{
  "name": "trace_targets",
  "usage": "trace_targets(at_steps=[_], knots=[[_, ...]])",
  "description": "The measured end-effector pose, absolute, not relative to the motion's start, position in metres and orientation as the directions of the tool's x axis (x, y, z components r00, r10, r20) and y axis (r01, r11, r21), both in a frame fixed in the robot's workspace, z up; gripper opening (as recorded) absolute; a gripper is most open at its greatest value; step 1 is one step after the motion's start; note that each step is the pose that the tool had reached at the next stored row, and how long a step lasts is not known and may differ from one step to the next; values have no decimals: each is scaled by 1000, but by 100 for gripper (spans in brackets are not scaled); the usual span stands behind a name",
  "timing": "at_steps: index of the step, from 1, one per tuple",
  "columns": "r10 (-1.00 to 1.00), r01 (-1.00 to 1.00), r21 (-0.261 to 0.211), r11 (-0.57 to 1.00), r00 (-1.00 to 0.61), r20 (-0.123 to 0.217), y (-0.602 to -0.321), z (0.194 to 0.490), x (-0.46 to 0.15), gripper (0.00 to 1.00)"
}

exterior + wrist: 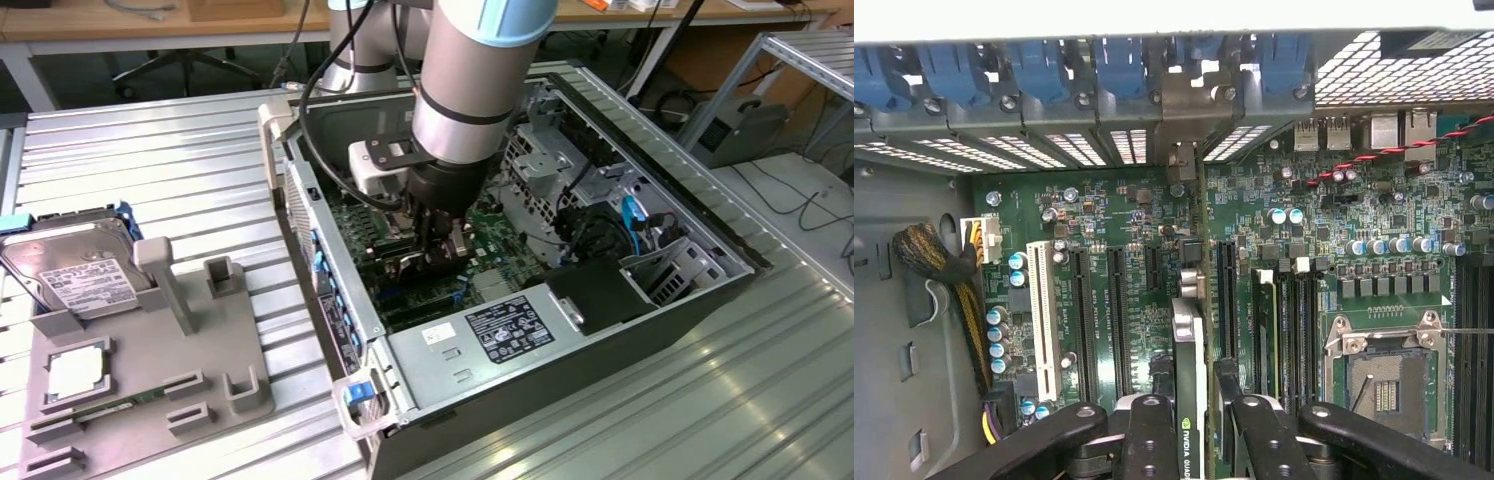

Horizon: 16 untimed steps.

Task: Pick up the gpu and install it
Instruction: 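Insert the gpu into the slot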

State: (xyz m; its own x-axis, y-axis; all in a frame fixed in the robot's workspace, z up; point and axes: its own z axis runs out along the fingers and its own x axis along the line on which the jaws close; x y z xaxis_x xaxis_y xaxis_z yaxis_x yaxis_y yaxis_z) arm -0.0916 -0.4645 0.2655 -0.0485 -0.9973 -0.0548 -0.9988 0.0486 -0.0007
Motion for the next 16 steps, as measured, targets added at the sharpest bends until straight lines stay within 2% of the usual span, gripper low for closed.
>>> trace_targets(at_steps=[16], knots=[[-997, -999, -1, 49, -49, -55, -465, 264, -93, 27]])
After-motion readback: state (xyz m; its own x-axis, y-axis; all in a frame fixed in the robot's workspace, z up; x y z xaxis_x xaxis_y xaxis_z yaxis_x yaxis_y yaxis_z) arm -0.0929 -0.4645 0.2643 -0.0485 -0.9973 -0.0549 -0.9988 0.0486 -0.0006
